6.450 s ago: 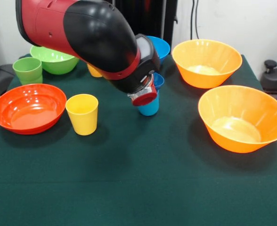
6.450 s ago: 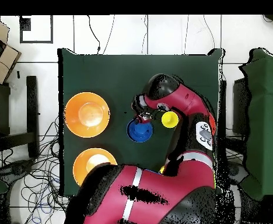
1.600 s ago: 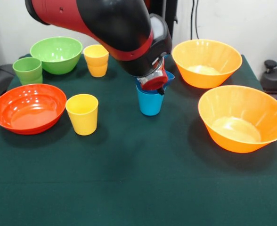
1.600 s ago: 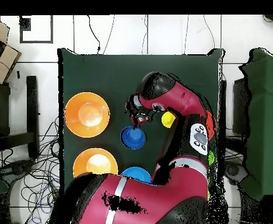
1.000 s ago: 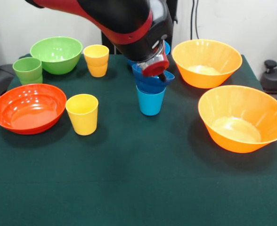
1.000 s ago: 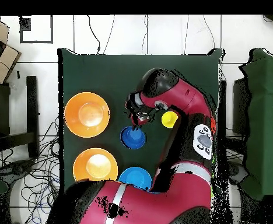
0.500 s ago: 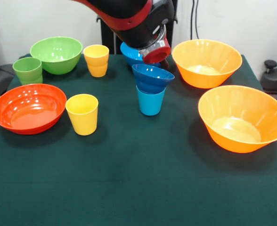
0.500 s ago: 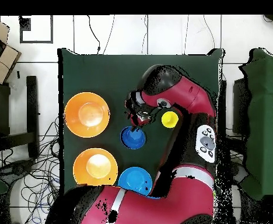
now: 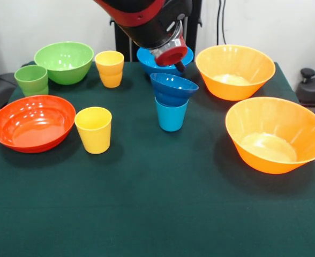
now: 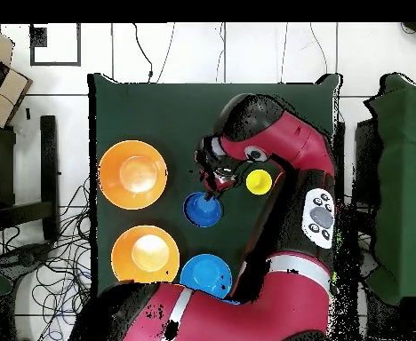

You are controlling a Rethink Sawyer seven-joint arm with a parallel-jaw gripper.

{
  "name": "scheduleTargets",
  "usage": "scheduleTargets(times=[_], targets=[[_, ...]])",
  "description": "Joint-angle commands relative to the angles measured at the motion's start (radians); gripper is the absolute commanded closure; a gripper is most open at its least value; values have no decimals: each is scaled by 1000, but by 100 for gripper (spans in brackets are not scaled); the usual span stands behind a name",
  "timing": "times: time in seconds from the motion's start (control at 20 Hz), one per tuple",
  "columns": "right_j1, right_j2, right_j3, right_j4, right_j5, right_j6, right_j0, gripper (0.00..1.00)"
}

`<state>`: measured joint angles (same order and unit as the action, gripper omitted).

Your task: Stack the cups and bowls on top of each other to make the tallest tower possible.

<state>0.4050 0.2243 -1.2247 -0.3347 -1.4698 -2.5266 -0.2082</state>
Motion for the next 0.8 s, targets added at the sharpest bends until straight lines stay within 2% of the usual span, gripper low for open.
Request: scheduleTargets(times=[0.05,0.8], targets=[[-17,-43,63,77,-80,-63,-12,0],[-46,-21,75,104,-41,3,-47,0]])
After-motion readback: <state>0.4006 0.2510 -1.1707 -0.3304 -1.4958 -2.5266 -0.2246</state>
